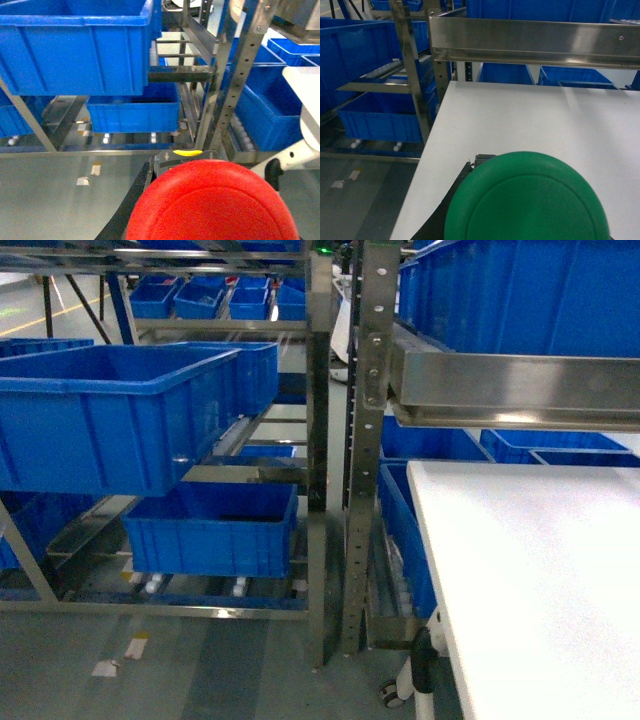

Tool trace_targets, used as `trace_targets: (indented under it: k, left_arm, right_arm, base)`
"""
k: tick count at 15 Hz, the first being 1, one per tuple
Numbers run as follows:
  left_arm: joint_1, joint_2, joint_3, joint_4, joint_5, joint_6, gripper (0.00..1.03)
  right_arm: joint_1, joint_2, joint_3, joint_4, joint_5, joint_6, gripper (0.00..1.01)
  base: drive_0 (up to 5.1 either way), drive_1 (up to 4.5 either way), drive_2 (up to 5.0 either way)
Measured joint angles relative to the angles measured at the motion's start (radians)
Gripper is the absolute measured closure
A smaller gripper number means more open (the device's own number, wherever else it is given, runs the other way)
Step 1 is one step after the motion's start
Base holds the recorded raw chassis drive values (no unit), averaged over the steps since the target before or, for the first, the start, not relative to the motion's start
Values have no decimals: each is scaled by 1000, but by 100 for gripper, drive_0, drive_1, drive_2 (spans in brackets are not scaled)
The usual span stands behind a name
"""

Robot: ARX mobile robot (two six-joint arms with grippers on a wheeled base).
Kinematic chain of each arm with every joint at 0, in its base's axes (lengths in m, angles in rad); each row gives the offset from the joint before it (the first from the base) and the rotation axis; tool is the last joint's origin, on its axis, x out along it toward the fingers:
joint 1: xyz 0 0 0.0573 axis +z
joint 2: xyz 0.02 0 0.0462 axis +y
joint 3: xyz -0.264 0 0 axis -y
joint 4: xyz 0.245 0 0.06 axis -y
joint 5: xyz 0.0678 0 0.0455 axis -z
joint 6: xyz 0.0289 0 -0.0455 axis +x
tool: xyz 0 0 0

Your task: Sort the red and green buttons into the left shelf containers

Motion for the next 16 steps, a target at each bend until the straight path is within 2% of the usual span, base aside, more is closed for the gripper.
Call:
trace_targets:
  k: [16]
  left_arm:
    - [1, 0, 0, 2, 0, 0, 77]
  right_arm:
    - [0, 0, 0, 0, 0, 0, 75]
  base:
    - [-497, 248, 248]
